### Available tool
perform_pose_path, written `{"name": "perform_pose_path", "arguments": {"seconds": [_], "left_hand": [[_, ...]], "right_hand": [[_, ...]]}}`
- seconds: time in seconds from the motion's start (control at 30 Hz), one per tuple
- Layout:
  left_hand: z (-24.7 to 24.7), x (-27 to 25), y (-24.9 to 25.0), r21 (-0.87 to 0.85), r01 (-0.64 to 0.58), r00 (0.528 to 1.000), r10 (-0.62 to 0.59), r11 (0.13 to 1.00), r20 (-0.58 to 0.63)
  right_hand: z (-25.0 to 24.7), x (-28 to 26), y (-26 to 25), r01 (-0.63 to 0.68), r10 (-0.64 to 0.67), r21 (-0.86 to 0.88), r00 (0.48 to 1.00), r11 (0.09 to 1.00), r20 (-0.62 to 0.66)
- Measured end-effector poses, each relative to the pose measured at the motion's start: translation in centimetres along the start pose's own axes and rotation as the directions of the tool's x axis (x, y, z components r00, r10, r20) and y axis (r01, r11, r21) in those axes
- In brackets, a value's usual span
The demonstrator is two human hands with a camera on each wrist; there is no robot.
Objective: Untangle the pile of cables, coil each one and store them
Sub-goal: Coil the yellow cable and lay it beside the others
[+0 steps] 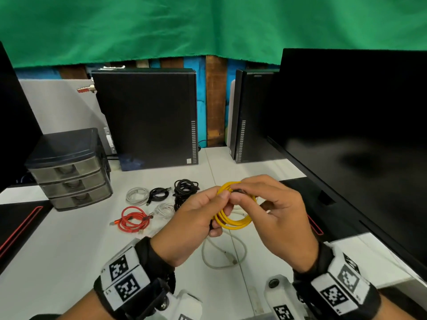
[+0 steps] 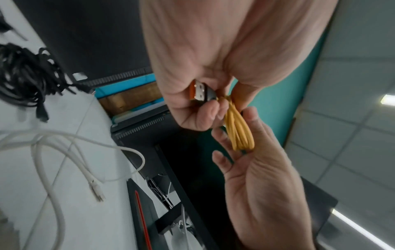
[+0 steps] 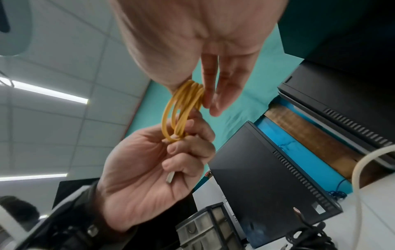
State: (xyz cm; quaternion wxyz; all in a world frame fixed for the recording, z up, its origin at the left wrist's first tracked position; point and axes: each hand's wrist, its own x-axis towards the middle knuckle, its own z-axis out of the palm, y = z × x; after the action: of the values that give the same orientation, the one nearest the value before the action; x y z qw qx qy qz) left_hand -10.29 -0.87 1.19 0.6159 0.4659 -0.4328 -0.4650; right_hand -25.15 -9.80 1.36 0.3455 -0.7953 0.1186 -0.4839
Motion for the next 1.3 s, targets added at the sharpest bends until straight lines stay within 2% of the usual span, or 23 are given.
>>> {"name": "perform_pose_path", "arguments": {"seconds": [0.13,0.2,0.27,0.33,0.4,0.5,0.53,0.6,0.67,0.73,0.83,0.9,0.97,1.17,1.3], "left_hand": [[0.1,0.3,-0.3,0.321,-0.111,0.992,0.126,0.941,-0.024],[-0.5,0.5,-0.3,0.378,-0.116,0.988,0.145,0.918,-0.05],[-1.2,0.6,-0.1,0.37,-0.081,0.988,0.123,0.925,-0.09],[-1.6,0.6,-0.2,0.385,-0.081,0.991,0.115,0.92,-0.067],[-1.8,0.5,-0.2,0.48,-0.136,0.986,0.163,0.867,-0.016],[-2.9,0.6,-0.4,0.657,-0.218,0.967,0.253,0.722,0.043],[-3.6,0.8,-0.4,0.689,-0.213,0.966,0.256,0.693,0.042],[-5.7,1.2,-0.4,0.692,-0.134,0.982,0.19,0.709,-0.004],[-8.2,1.6,-0.3,0.69,-0.023,0.994,0.089,0.723,-0.06],[-10.8,1.6,-0.1,0.734,0.089,0.994,-0.008,0.673,-0.113],[-13.8,1.3,0.5,0.728,0.222,0.965,-0.037,0.649,-0.261],[-15.0,1.0,1.4,0.715,0.242,0.943,0.016,0.656,-0.334],[-16.0,1.0,2.3,0.694,0.228,0.933,0.051,0.682,-0.357],[-15.5,0.9,2.8,0.703,0.205,0.94,0.062,0.681,-0.334],[-14.5,1.5,1.5,0.724,0.194,0.953,0.048,0.662,-0.299]], "right_hand": [[0.0,-0.1,0.2,0.068,-0.079,-0.124,0.993,0.99,-0.087],[0.1,-0.2,0.4,0.064,-0.077,-0.11,0.99,0.992,-0.115],[0.6,-0.4,0.3,-0.014,0.014,-0.003,0.991,1.0,-0.134],[1.1,-0.4,0.0,-0.142,0.165,0.154,0.975,0.978,-0.151],[1.3,-0.2,-0.3,-0.223,0.268,0.253,0.949,0.941,-0.163],[1.5,0.5,-0.5,-0.324,0.382,0.319,0.914,0.891,-0.136],[1.8,0.8,-0.3,-0.369,0.424,0.333,0.899,0.868,-0.108],[2.8,1.3,0.5,-0.471,0.508,0.337,0.861,0.815,-0.027],[4.5,1.8,1.8,-0.562,0.576,0.31,0.816,0.767,0.054],[6.7,2.0,3.6,-0.635,0.629,0.292,0.767,0.715,0.128],[9.7,1.7,6.3,-0.697,0.658,0.256,0.717,0.67,0.23],[11.2,0.9,8.3,-0.731,0.686,0.2,0.681,0.652,0.256],[12.0,0.1,10.0,-0.753,0.717,0.124,0.655,0.646,0.24],[11.2,-0.1,12.0,-0.673,0.705,-0.211,0.686,0.709,0.182],[8.8,0.3,11.7,-0.68,0.723,-0.248,0.666,0.69,0.183]]}}
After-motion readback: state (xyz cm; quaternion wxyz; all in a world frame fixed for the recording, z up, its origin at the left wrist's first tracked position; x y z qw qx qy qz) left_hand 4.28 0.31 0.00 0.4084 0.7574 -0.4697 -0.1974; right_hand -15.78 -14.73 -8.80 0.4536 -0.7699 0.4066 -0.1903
